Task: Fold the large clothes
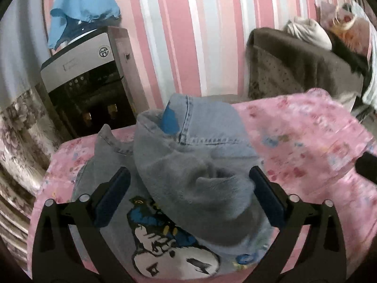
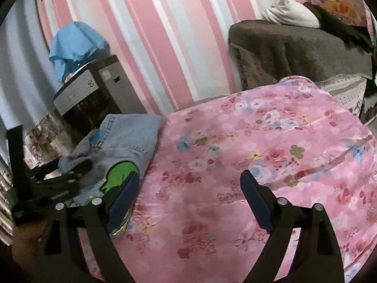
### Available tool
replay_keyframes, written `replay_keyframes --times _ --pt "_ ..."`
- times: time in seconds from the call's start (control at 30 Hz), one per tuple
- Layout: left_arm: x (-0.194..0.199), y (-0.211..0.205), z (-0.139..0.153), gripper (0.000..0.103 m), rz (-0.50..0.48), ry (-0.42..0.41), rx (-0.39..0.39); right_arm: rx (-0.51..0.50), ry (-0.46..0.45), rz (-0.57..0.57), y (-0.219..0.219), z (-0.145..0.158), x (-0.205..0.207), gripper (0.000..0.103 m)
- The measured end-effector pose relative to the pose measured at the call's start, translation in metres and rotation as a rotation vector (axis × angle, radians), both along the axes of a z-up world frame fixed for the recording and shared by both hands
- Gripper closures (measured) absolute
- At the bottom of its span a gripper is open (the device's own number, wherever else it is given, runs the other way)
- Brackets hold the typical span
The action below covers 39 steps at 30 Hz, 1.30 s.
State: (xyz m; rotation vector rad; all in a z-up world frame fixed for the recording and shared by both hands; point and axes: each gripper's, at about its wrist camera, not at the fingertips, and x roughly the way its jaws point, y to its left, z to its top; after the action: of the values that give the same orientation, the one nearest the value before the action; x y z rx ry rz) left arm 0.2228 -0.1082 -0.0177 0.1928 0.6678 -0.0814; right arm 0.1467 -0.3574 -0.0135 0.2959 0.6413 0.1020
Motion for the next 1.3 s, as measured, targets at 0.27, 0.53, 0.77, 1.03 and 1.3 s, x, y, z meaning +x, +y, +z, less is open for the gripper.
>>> replay_keyframes --times 0.27,0.53,0.77,1.03,1.3 --pt "-0.015 0.032 0.016 0.081 -0.068 -0.023 -0.023 -0.033 0.019 0.071 0.031 -0.010 0.010 0.015" --pt "-0.051 0.099 0.049 0.081 0.015 -0.129 -0.041 -0.080 -0.016 0.184 0.082 0.005 0.015 0.015" --pt "-0.045 0.183 -0.041 0.078 0.159 -0.025 -0.068 -0.122 0.040 0.276 0.127 -0.013 0.021 0.015" --pt "-0.043 0.191 -0.030 0.038 0.150 -0.035 -0.155 -0.144 0.034 0.297 0.156 -0.011 0.021 0.015" --pt "-0.037 0.197 -0.029 0.031 0.157 -0.012 -0.179 -0.264 0.016 0.329 0.218 -0.010 0.042 0.011"
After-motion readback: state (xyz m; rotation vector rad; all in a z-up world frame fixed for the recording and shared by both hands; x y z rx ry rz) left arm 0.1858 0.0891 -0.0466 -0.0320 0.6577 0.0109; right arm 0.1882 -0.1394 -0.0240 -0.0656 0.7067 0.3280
